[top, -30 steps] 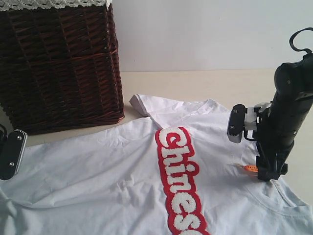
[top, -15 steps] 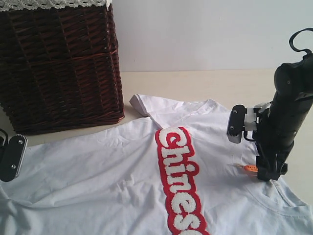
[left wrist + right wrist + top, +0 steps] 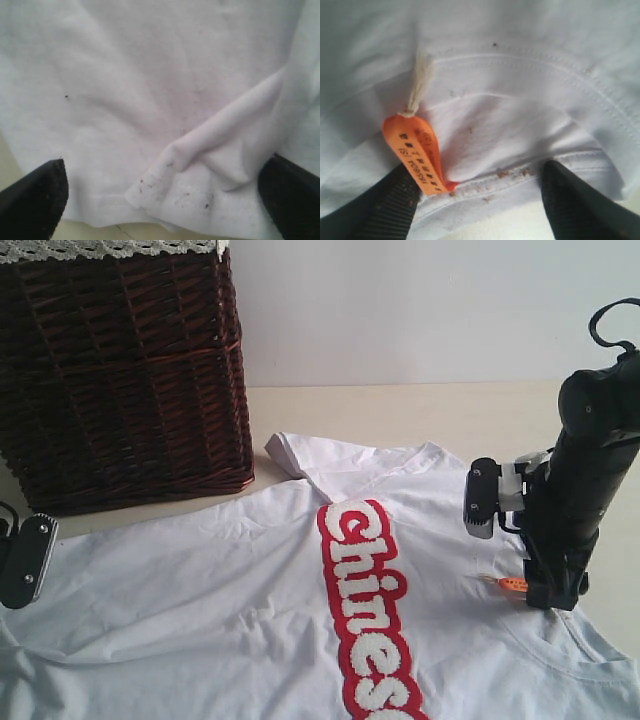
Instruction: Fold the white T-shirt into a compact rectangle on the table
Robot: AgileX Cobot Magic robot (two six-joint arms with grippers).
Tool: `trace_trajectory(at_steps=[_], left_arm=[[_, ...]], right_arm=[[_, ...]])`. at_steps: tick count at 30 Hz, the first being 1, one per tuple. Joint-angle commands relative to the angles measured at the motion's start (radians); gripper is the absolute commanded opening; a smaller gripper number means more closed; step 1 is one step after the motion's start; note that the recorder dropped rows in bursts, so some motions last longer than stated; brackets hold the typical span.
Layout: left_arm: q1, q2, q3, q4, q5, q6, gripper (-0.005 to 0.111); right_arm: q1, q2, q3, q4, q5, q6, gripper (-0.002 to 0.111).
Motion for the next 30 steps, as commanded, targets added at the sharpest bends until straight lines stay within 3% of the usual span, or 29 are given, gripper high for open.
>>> trace_trajectory(at_steps=[1,9,11,14,17,18,19,30], left_arm=[[0.004,0.076,0.033,-0.001,-0.059,-0.001,0.105],[0.004,0.076,0.033,-0.003,-0.059,-0.001,0.105],[0.004,0.076,0.033,-0.005,-0.059,-0.001,0.105],[0.004,0.080,0.034,-0.040,-0.059,-0.004,0.105],[0.004,0.092,0.055,-0.071,-0.102,-0.006,0.105],[0.004,0.098,0.063,-0.071,-0.120,-0.006,0.105],[0.004,0.102,0.067,-0.071,-0.132,-0.004,0.105],[0.004,0.103,0.069,-0.071,-0.166,-0.004,0.105]], right_arm=[[0.001,0.049,0.018,-0.037,-0.144,-0.025,0.067],[0.001,0.069,0.018,-0.138,-0.156,-0.050,0.067],[0.001,0.077,0.020,-0.138,-0.156,-0.046,0.062],[0.001,0.098,0.022,-0.148,-0.137,-0.044,0.045],[0.001,0.120,0.022,-0.158,-0.102,-0.042,0.019],[0.001,0.124,0.022,-0.173,-0.091,-0.042,0.005],[0.001,0.124,0.022,-0.186,-0.089,-0.042,0.001],[0.024,-0.095,-0.006,-0.132,-0.097,-0.041,0.000]])
